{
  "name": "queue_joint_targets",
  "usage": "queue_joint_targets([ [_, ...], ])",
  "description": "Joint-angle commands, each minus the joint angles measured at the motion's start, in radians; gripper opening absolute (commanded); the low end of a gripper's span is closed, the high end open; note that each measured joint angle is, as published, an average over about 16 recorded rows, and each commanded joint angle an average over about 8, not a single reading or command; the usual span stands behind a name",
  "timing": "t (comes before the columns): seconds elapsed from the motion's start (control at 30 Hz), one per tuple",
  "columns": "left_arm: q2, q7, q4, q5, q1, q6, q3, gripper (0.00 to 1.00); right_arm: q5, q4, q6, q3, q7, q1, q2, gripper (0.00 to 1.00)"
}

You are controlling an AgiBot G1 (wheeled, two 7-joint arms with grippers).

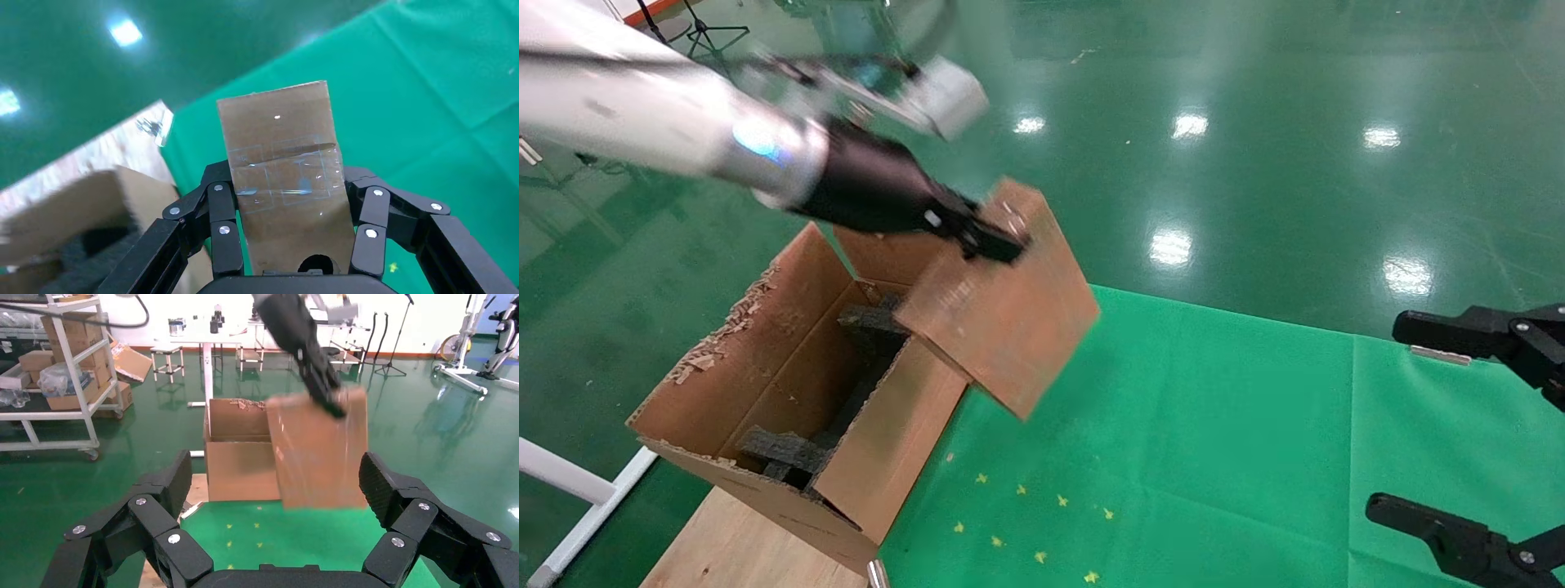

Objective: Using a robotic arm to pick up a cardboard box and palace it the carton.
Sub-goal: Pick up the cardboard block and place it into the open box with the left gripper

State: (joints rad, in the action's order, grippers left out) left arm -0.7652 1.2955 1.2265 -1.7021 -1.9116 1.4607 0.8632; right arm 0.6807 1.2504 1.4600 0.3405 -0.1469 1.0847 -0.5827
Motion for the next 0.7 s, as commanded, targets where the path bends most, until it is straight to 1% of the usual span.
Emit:
queue_joint_targets([
  [0.03, 0.032, -0.051, -0.029, 0.046, -0.030, 0.014, -0.028, 0.00, 0.000, 0.000, 0.000, 0.000, 0.000, 0.000, 0.000, 1.00],
  [0.13, 0.065, -0.144, -0.111, 0.079, -0.092, 0.058, -0.053, 0.00, 0.000, 0.000, 0.000, 0.000, 0.000, 0.000, 0.000, 1.00],
  [0.23, 0.094, -0.236, -0.194, 0.087, -0.158, 0.091, -0.067, 0.00, 0.000, 0.000, 0.000, 0.000, 0.000, 0.000, 0.000, 1.00],
  [0.43, 0.137, -0.414, -0.345, 0.023, -0.263, 0.099, -0.051, 0.00, 0.000, 0.000, 0.000, 0.000, 0.000, 0.000, 0.000, 1.00],
  [0.57, 0.140, -0.531, -0.460, -0.043, -0.279, 0.077, -0.019, 0.00, 0.000, 0.000, 0.000, 0.000, 0.000, 0.000, 0.000, 1.00],
  [0.7, 0.124, -0.628, -0.591, -0.097, -0.254, 0.030, 0.014, 0.00, 0.000, 0.000, 0.000, 0.000, 0.000, 0.000, 0.000, 1.00],
])
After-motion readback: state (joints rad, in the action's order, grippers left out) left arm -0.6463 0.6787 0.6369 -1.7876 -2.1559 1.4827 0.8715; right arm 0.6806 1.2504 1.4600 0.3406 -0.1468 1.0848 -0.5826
